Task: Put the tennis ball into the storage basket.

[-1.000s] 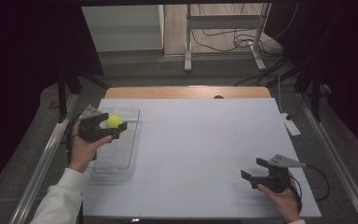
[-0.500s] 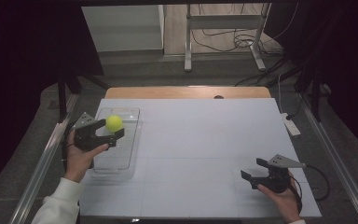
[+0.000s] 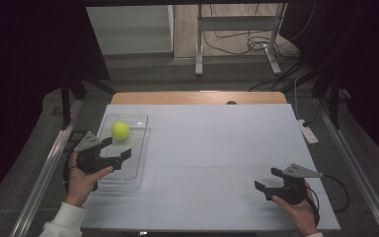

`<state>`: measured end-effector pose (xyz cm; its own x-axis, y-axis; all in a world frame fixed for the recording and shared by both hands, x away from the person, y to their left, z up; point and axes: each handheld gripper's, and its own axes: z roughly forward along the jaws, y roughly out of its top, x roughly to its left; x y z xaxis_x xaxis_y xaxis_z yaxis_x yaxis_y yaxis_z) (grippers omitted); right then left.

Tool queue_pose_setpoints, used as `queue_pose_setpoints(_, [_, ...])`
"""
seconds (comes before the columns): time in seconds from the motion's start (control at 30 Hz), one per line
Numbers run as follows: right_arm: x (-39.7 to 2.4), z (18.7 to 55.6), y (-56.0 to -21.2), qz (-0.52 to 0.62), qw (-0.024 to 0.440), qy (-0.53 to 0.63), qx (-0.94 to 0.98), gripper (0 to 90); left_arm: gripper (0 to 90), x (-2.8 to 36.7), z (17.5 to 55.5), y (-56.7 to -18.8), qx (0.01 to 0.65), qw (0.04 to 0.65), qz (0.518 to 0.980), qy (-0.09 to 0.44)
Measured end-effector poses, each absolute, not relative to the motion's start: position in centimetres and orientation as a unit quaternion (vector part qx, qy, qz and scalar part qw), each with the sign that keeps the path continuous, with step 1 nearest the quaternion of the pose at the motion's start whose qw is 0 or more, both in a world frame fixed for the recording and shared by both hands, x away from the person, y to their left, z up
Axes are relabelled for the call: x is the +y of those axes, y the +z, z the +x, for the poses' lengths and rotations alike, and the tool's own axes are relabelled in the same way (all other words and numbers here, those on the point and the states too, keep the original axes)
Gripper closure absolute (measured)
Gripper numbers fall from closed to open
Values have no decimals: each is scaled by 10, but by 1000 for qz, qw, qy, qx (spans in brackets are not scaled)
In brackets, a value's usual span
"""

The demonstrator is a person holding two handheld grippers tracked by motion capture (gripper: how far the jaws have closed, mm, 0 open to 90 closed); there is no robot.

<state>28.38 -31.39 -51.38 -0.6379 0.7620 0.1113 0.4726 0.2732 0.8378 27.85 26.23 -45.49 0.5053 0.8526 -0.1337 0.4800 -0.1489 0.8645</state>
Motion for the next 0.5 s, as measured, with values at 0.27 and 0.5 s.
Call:
queue_pose_setpoints(0.27, [-313, 284, -513, 395, 159, 455, 782, 121, 116, 257, 268, -463, 441, 473, 739, 188])
queue_pose_setpoints(0.5, [-313, 283, -513, 395, 161, 454, 782, 121, 117, 252, 261, -469, 433, 470, 746, 185])
